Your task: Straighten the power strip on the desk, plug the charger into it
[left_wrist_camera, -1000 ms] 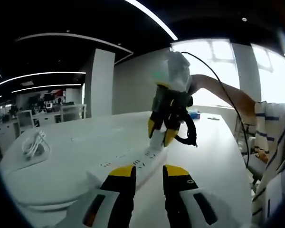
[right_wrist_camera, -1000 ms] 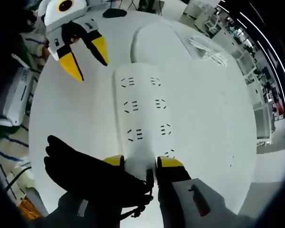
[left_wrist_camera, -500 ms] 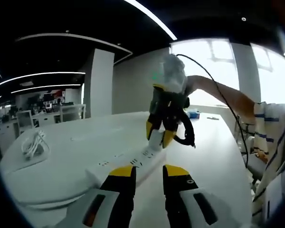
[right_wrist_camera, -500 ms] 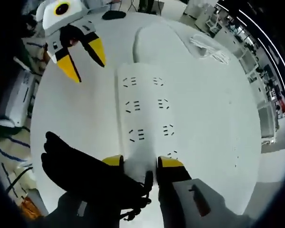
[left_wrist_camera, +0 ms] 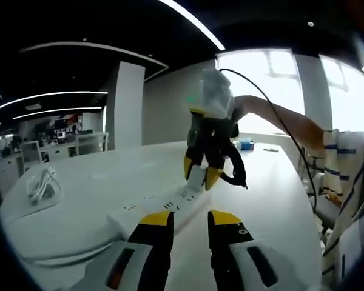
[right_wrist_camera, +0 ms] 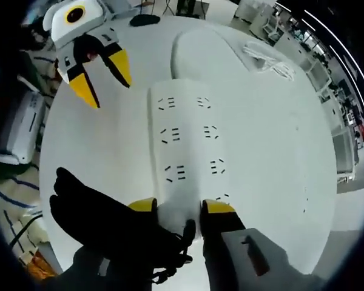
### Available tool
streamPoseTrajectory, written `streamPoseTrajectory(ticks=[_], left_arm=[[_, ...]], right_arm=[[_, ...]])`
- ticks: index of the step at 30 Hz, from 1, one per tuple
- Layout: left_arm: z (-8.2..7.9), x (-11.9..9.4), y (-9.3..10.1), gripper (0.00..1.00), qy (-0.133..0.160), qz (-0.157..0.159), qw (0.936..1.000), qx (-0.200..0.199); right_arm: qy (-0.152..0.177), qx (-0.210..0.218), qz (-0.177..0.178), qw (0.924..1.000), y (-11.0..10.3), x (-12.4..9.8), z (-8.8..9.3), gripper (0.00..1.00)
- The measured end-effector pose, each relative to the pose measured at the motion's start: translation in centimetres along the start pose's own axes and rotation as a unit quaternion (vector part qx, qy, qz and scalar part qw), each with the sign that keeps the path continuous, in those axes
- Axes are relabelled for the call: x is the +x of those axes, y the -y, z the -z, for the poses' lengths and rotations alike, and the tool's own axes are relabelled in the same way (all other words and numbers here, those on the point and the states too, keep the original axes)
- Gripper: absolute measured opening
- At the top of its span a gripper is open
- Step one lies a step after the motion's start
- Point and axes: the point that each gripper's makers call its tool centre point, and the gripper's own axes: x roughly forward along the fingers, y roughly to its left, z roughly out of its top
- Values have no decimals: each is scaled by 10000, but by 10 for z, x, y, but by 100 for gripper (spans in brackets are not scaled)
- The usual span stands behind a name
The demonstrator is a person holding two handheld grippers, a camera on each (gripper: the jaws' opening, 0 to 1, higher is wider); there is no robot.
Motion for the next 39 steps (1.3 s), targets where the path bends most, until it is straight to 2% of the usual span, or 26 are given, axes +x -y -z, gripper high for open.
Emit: streamPoseTrajectory(ticks=[6,12,17,21,28,34,39], left_arm=[[-2,-1,-2,23,15,-38,10000,17],[-2,-2,-5,23,9,-84,10000,13],[0,-1,-4,23,-25,-80,10000,28],[0,-1,-10,22,-37,-226,9997,50],[2,-2,-11,23,-65,-233,9997,52],[4,-3,-11,23,-92,-231,9997,56],[5,-3,-11,23,-106,-236,9997,51]], right_arm=[[-22,-38,102,9999,-2,2,-1,27],[326,-40,352,9988,1,0,-1,27],[607,-247,664,9956,2,-2,-4,28],[781,-270,769,9936,4,-3,-5,28],[859,-340,896,9917,4,-4,-8,28],[1074,-464,1090,9871,4,-5,-11,28],[1360,-596,1313,9802,5,-7,-14,28]])
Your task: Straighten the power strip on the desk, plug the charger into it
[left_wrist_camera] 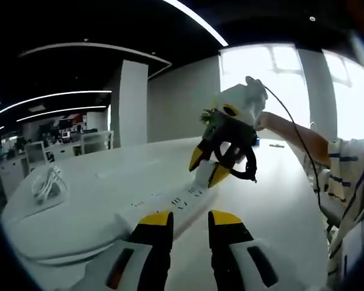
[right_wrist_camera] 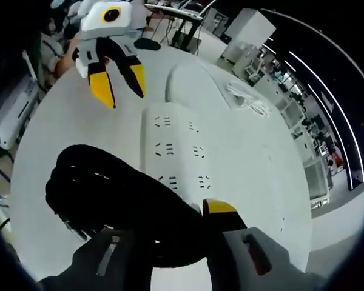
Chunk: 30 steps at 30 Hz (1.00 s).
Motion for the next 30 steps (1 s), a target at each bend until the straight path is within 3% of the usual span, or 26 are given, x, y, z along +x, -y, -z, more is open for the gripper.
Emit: streamPoseTrajectory(ticks=[13,19,26,30], left_arm=[[2,1,0,23,-42,-10,10000,14],[2,1,-1,23,-42,-22,10000,9],[3,1,-3,23,-79,-50,10000,19],[3,1,-3,23,-71,-61,10000,23]], right_arm=[[733,438,374,9956,4,-3,-10,30],[1114,624,560,9902,7,-7,-16,31],[1316,733,683,9862,10,-9,-19,32],[1431,809,922,9821,13,-11,-22,33]])
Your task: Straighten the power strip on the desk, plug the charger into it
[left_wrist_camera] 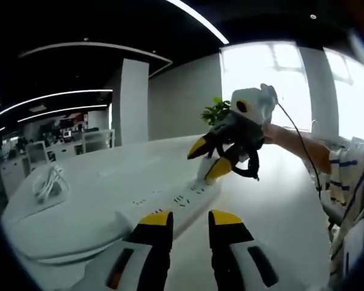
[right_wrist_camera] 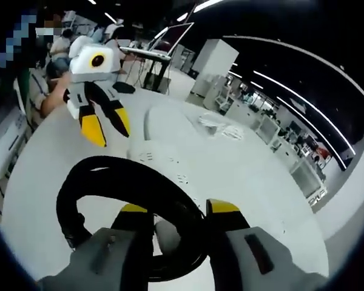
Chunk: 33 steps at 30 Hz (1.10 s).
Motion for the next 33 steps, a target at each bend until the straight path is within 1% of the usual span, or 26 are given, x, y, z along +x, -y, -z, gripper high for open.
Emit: streamPoseTrajectory(ticks=[2,4,8,14,15,16,17,19,29,33], left_arm=[[0,0,0,23,-7,2,10000,-3],[1,0,0,23,-22,3,10000,6],[1,0,0,23,-31,5,10000,10],[2,0,-1,23,-34,-19,10000,0],[2,0,-1,23,-36,-17,10000,0],[2,0,-1,23,-37,-15,10000,0],[2,1,-2,23,-43,-16,10000,1],[2,1,-2,23,-50,-26,10000,1],[5,2,-6,23,-97,-85,9999,-15],[7,2,-9,23,-122,-140,9998,-29]], right_arm=[[141,-29,136,9998,2,-1,-5,33],[215,34,220,9995,4,-2,-6,32],[369,269,235,9987,5,-6,-9,33],[530,305,283,9977,3,-12,-9,33],[585,406,300,9970,3,-13,-9,33],[603,415,291,9969,3,-13,-10,32],[712,504,277,9958,2,-16,-12,33],[813,583,319,9945,3,-19,-13,33],[1133,753,483,9895,7,-32,-8,32],[1360,913,539,9850,8,-38,-7,32]])
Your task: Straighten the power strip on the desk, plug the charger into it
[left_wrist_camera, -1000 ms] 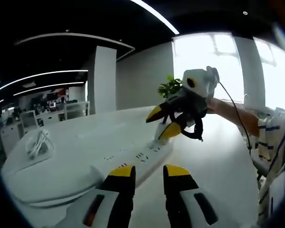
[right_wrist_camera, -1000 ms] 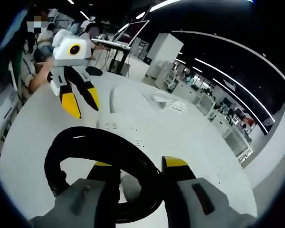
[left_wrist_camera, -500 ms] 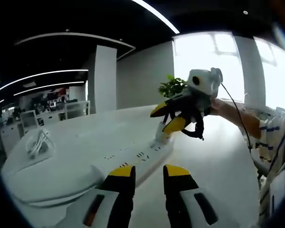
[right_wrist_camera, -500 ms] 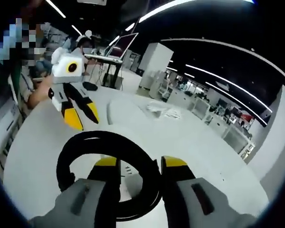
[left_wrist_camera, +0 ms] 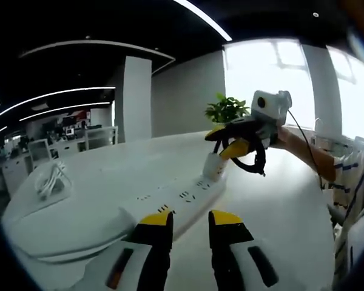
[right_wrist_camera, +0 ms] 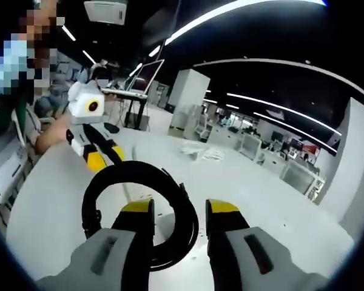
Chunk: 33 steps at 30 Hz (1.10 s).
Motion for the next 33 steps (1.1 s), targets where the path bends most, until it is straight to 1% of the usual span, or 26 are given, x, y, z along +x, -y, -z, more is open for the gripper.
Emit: streamPoseTrajectory(ticks=[4,6,9,13,17,21,26,29,33], left_arm=[[2,1,-3,23,-36,-39,10000,-2],[3,1,-4,23,-63,-62,10000,7],[5,2,-6,23,-92,-88,9999,8],[7,3,-9,23,-136,-143,9998,8],[11,4,-13,23,-234,-204,9995,33],[13,4,-18,24,-289,-272,9992,9],[16,4,-22,24,-342,-344,9988,14],[17,4,-25,24,-387,-383,9985,8],[17,3,-28,24,-374,-422,9984,-16]], right_arm=[[161,80,33,9998,2,-5,1,32],[259,242,-24,9994,1,-6,3,32],[316,314,-30,9990,2,-10,6,32],[526,528,-55,9972,4,-15,6,32],[588,618,-43,9963,7,-20,9,32],[738,782,-63,9942,8,-29,10,32],[710,837,-2,9940,12,-40,19,32],[614,887,72,9941,14,-43,29,31],[460,891,172,9948,17,-46,41,30]])
